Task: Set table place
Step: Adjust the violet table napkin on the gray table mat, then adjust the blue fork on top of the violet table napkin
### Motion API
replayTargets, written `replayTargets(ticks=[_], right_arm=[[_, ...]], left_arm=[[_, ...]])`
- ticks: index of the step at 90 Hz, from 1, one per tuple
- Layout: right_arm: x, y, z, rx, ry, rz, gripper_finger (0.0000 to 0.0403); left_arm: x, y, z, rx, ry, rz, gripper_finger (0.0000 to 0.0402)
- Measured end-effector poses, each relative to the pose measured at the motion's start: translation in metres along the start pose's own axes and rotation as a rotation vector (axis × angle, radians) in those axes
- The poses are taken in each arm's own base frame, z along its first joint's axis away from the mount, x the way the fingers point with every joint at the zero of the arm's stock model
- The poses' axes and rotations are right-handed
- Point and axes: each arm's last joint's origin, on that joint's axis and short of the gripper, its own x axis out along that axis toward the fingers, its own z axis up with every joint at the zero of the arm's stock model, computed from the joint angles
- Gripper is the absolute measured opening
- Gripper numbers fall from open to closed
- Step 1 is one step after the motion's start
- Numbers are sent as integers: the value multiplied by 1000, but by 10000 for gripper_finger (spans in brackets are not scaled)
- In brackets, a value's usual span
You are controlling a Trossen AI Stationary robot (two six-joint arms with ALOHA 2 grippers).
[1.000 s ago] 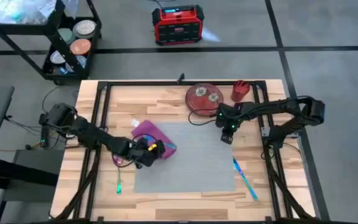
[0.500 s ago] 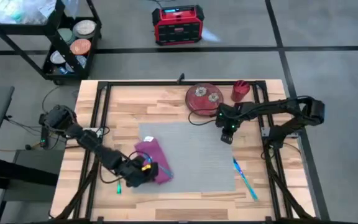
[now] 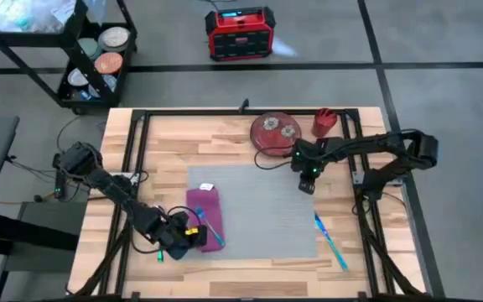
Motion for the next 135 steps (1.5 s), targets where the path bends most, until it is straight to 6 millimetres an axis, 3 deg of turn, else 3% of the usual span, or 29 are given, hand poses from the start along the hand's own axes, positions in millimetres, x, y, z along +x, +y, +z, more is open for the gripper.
replayTargets(ticks=[48, 76, 91, 107, 120, 129, 135], right_arm=[[0, 0, 0, -50, 1, 7, 23], [1, 2, -1, -73, 6, 74, 40], [1, 2, -1, -75, 3, 78, 54], [1, 2, 0, -85, -4, 70, 55], [1, 2, 0, -95, -9, 63, 55], [1, 2, 0, -93, -10, 61, 55], [1, 2, 1, -79, -12, 59, 55]], left_arm=[[-1, 8, 0, 50, 9, 82, 2], [-2, 14, 6, 86, -43, 145, 72], [-12, 16, 11, 82, -59, 186, 101], [-41, 17, 21, 42, -66, 189, 109], [-60, 8, 28, -23, -101, 32, 109], [-63, -7, 32, -72, -160, -160, 109], [-61, -12, 37, -95, -193, -181, 108]])
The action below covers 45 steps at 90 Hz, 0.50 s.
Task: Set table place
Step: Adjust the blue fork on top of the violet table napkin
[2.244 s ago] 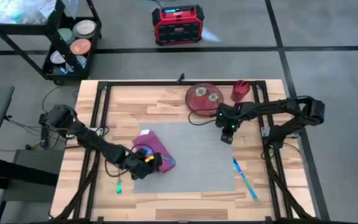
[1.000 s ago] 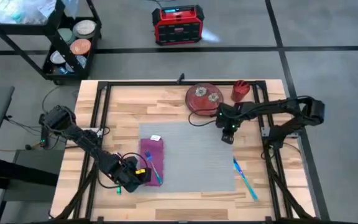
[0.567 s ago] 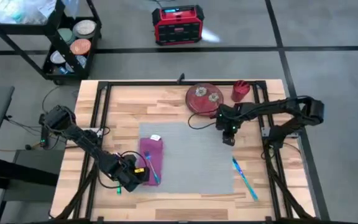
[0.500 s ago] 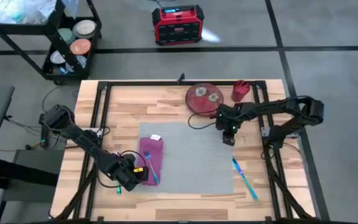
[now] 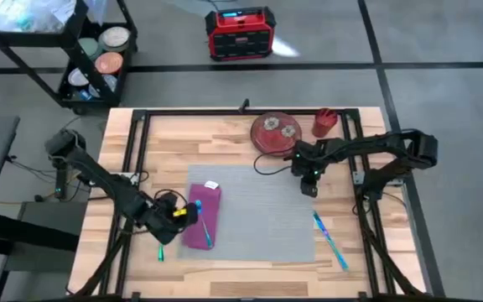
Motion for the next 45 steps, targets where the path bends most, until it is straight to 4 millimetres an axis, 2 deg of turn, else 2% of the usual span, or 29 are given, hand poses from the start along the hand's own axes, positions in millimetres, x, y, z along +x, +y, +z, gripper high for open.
replayTargets(ticks=[28, 45], right_arm=[[0, 0, 1, 26, -11, -4, 55], [0, 0, 1, 28, -11, -4, 55]], left_arm=[[43, -6, 18, -79, -143, 112, 87], [47, -21, 17, -116, -85, 17, 70]])
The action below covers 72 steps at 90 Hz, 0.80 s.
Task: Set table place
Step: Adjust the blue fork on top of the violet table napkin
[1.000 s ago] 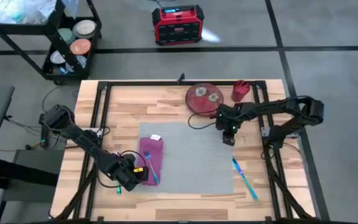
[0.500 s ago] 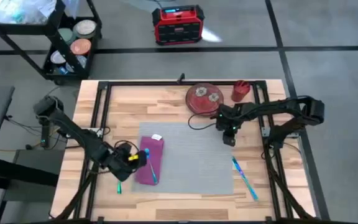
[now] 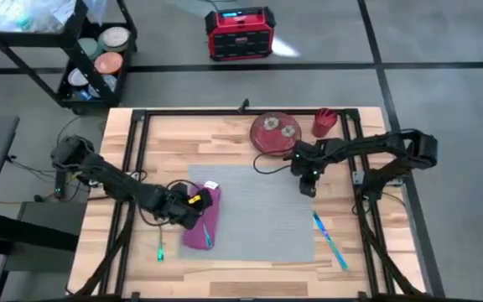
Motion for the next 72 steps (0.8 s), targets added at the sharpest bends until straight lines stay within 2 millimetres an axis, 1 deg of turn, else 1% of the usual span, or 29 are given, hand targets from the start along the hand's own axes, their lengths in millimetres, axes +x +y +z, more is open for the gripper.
replayTargets(ticks=[9, 23, 31, 40, 52, 60, 64, 72], right_arm=[[0, 0, 0, 6, -1, 0, 55], [0, 0, 1, 22, -6, 0, 55], [0, 0, 1, 20, -7, -1, 55], [0, 0, 1, 20, -9, -1, 55], [0, 0, 1, 15, -12, -1, 55], [0, 0, 1, 15, -13, -1, 55], [0, 0, 1, 15, -13, 0, 55], [0, 0, 1, 11, -14, 8, 55]], left_arm=[[-6, -6, -2, 4, 12, 36, 66], [-18, -7, 0, 61, -3, 196, 53], [-24, -15, -3, 89, 12, 202, 47], [-17, -22, -12, 111, 17, 207, 40], [5, -28, -32, 182, 61, 294, 34], [18, -28, -39, 222, 48, 340, 33], [19, -30, -40, 235, 39, 359, 33], [16, -32, -39, 246, 18, 388, 33]])
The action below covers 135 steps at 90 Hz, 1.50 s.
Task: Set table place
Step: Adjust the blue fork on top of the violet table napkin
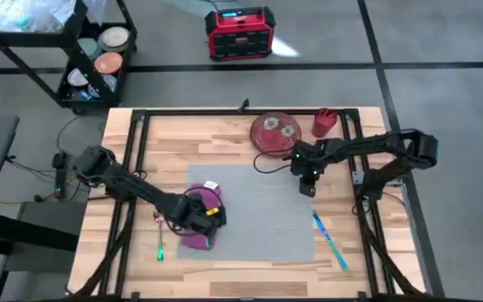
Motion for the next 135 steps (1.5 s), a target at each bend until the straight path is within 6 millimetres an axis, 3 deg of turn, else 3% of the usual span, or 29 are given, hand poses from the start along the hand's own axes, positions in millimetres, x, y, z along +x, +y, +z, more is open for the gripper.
replayTargets(ticks=[15, 60, 97, 135], right_arm=[[0, 0, 0, -2, -1, 6, 55], [0, 0, 0, 0, -2, 12, 55], [0, 0, 0, -1, -2, 14, 55], [0, 0, 0, -3, -2, 15, 55]], left_arm=[[-9, 8, 1, 18, -16, 56, 33], [-1, 5, 8, 89, -10, 58, 53], [30, -4, 8, 148, 44, 106, 53], [23, -5, 10, 131, 70, 101, 53]])
